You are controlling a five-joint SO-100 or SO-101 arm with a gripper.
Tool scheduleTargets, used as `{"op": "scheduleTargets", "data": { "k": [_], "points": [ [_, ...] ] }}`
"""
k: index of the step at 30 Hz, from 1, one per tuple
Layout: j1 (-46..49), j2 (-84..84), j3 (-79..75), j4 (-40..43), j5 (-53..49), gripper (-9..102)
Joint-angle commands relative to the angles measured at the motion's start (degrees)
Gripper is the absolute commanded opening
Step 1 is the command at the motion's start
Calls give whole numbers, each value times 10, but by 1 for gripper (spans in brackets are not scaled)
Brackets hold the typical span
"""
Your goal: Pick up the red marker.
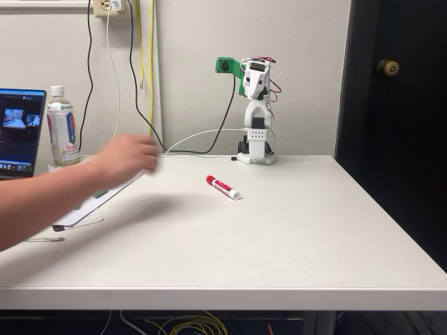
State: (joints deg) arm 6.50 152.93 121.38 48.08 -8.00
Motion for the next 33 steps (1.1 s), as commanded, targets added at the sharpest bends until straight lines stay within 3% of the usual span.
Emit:
{"op": "scheduleTargets", "data": {
  "k": [1, 14, 33],
  "points": [
    [13, 9, -19, 9, -2, 0],
    [67, -27, -106, 92, 11, 0],
    [84, -76, -106, 171, -14, 0]
  ]
}}
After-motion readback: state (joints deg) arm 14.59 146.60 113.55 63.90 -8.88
